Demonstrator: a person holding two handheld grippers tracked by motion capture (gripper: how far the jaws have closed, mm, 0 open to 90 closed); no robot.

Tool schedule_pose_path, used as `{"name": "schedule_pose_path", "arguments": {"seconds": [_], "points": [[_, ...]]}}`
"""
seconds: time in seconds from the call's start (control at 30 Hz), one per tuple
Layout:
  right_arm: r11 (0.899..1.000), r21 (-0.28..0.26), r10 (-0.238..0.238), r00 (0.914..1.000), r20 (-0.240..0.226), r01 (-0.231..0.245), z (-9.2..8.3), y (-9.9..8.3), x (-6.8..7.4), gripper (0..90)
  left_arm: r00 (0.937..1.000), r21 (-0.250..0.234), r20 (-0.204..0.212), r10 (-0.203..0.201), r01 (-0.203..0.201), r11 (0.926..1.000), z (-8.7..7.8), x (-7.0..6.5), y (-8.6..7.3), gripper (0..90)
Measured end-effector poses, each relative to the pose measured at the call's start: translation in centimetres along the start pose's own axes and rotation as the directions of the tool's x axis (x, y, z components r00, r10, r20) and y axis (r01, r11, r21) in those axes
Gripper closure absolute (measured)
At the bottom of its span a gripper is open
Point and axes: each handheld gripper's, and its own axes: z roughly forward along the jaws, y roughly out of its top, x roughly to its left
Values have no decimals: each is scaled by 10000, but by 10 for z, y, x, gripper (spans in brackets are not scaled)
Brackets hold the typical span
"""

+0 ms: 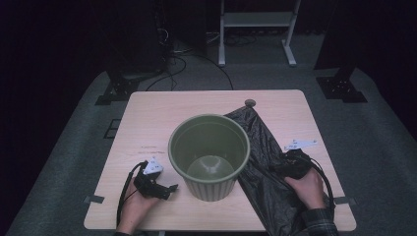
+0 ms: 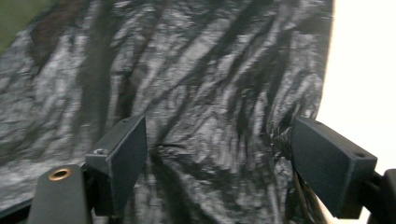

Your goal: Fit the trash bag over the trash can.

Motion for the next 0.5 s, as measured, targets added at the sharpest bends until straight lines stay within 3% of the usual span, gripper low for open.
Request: {"name": "schedule_pose_path", "arguments": {"seconds": [0.03,0.23,0.5], "points": [[10000,-37,-38,9994,-331,37,3,2,5,191,10000,0,3,-4,4,10000,0,0,0,7],[9999,-149,45,9945,-1051,-61,8,6,12,191,10000,0,1,-4,4,10000,0,0,0,7],[9997,-230,-116,9899,-1412,84,17,12,25,191,10000,0,2,-3,3,10000,0,0,0,7]]}}
